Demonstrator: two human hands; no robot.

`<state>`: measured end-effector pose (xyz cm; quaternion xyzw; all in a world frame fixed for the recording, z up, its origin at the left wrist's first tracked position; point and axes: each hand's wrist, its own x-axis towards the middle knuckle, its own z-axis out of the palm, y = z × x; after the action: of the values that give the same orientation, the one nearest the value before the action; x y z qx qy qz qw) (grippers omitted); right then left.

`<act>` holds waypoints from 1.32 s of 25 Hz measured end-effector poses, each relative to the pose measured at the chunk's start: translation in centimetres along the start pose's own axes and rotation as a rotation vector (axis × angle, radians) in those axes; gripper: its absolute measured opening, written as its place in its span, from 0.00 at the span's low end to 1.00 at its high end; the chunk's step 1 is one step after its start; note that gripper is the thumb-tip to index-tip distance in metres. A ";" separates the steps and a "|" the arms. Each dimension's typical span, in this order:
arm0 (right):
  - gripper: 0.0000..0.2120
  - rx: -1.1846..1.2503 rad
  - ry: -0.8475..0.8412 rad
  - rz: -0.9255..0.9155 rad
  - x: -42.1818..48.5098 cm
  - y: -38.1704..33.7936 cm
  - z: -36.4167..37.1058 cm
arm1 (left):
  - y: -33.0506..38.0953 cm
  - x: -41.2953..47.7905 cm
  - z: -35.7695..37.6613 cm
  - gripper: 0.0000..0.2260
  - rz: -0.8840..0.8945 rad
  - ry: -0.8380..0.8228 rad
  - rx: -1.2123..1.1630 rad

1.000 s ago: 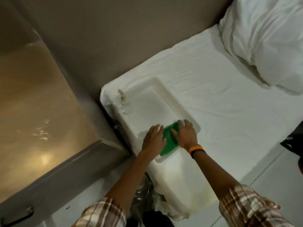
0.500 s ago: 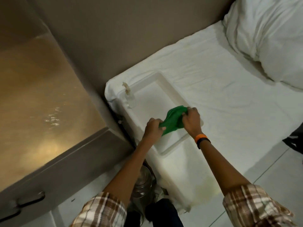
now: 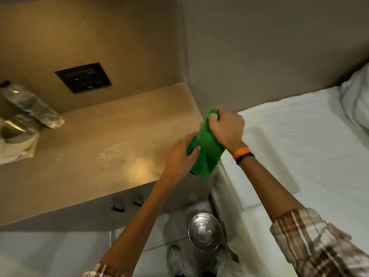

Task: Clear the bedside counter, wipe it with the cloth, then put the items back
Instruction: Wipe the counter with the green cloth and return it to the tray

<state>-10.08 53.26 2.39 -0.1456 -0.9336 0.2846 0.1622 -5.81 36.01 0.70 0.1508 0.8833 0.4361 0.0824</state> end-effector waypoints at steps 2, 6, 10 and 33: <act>0.14 -0.243 -0.191 -0.142 1.2 -3.3 3.3 | -3.1 -0.1 -2.0 0.23 -0.098 -0.014 0.310; 0.30 -0.343 -0.288 -0.007 -2.6 -3.9 9.2 | -8.4 1.6 -5.5 0.22 0.019 0.145 0.571; 0.37 -0.389 -0.254 0.133 -6.0 -4.4 13.4 | -14.4 7.2 -10.3 0.26 -0.004 0.113 0.653; 0.34 -0.417 -0.362 -0.056 8.6 -3.3 16.1 | -21.2 13.0 -11.5 0.33 -0.073 0.085 0.689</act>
<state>-24.65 45.91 -6.46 -0.0967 -0.9894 0.1029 -0.0331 -25.37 19.70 -9.36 0.1195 0.9862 0.1148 0.0052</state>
